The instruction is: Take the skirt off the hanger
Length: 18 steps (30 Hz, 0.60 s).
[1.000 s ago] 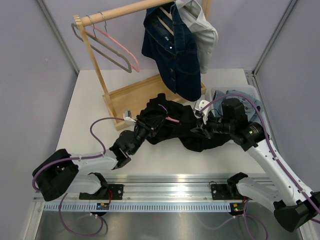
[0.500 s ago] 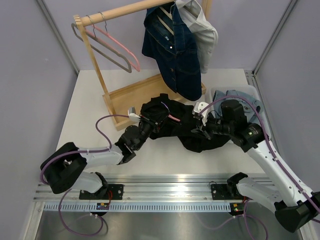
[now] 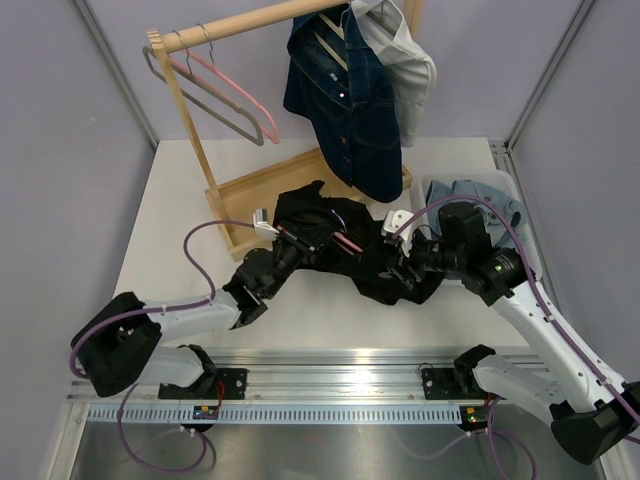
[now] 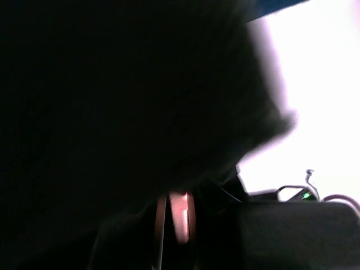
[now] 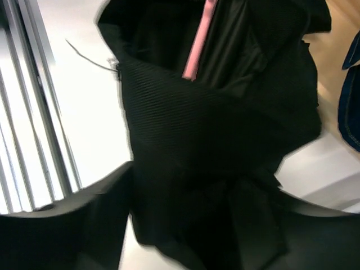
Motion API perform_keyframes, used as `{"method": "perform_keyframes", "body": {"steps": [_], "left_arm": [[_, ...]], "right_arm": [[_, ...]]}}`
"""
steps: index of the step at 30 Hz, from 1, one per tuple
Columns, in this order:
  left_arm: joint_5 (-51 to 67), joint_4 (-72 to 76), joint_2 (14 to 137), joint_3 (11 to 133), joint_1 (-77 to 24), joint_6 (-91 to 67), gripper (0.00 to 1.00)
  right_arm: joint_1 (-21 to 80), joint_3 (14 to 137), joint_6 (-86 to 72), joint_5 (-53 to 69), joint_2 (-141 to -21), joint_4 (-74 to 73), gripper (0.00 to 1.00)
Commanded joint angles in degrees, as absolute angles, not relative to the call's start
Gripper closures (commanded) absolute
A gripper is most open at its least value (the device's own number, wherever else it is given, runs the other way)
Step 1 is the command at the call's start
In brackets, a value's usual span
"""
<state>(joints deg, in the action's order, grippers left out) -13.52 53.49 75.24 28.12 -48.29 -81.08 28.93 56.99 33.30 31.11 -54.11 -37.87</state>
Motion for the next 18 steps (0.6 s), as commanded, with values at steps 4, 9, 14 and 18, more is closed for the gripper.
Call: {"method": "perform_keyframes", "body": {"steps": [4,9,14,18], "left_arm": [[-14.93,41.71,63.47,31.02,-47.37,-62.86,1.00],[-14.33,32.53,57.75,32.69,-46.85,-54.07,1.00],[-7.74,27.78,57.56,35.15,-46.23,-51.77,1.00],[-4.66,26.54,58.97,37.09,-46.14,-51.07,1.00]], "right_arm": [[29.62,65.47,45.07,31.03,-53.09,-47.25,0.08],[29.71,72.41,66.04,41.97,-55.10,-63.26,0.03],[33.73,73.21,75.41,46.24,-59.85,-68.65,0.01],[39.10,74.79,74.79,43.59,-63.36,-66.36,0.03]]}}
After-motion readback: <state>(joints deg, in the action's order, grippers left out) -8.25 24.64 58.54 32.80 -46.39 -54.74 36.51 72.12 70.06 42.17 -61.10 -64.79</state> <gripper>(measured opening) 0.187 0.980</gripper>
